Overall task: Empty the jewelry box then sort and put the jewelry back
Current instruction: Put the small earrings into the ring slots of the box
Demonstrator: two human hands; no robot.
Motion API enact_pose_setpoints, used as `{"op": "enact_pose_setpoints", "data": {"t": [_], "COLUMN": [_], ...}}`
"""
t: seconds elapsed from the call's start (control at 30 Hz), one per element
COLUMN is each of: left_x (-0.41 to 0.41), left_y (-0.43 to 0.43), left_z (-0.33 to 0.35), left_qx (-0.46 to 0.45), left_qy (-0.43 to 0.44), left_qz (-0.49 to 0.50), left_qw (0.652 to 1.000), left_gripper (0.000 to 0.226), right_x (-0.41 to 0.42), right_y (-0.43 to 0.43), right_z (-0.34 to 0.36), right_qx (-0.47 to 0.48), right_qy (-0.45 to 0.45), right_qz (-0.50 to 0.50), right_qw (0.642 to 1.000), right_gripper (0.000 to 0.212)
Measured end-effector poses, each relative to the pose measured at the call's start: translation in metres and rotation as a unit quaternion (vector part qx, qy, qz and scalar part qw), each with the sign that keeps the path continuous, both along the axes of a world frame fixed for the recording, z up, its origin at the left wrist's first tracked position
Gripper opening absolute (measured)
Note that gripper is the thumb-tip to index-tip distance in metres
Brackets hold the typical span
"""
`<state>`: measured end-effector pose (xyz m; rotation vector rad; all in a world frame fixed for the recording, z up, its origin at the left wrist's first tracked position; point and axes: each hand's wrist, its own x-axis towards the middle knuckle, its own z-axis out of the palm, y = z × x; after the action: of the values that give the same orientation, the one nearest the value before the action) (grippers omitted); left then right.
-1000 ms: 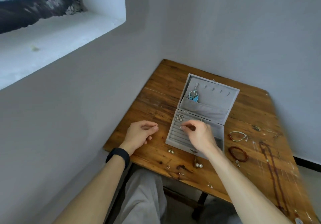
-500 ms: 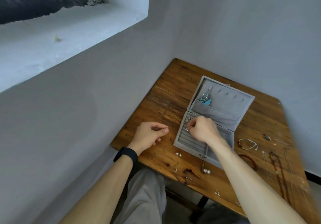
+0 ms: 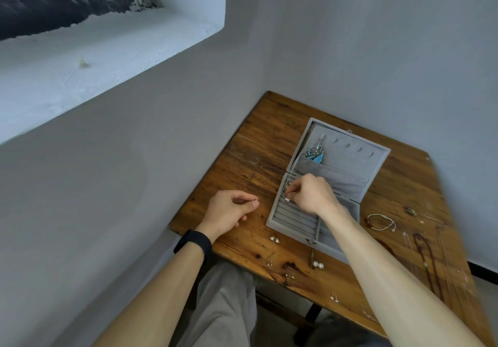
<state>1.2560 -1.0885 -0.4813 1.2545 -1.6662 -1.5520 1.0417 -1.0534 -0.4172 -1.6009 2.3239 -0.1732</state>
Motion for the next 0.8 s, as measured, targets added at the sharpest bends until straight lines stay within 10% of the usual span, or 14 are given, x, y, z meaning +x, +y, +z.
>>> {"op": "enact_pose_setpoints", "data": {"t": [0.8], "left_x": [-0.002], "left_y": [0.000], "left_z": [-0.003], "left_qx": [-0.013], "left_qy": [-0.007], "left_qz": [0.002], "left_qw": [1.000], "left_gripper": [0.014], "right_x": [-0.008], "right_y": [0.027], "right_z": [-0.015], "right_qx": [-0.097], "right_qy": [-0.106], "right_qz": [-0.035], "right_qw": [0.989], "right_gripper": [0.023]}}
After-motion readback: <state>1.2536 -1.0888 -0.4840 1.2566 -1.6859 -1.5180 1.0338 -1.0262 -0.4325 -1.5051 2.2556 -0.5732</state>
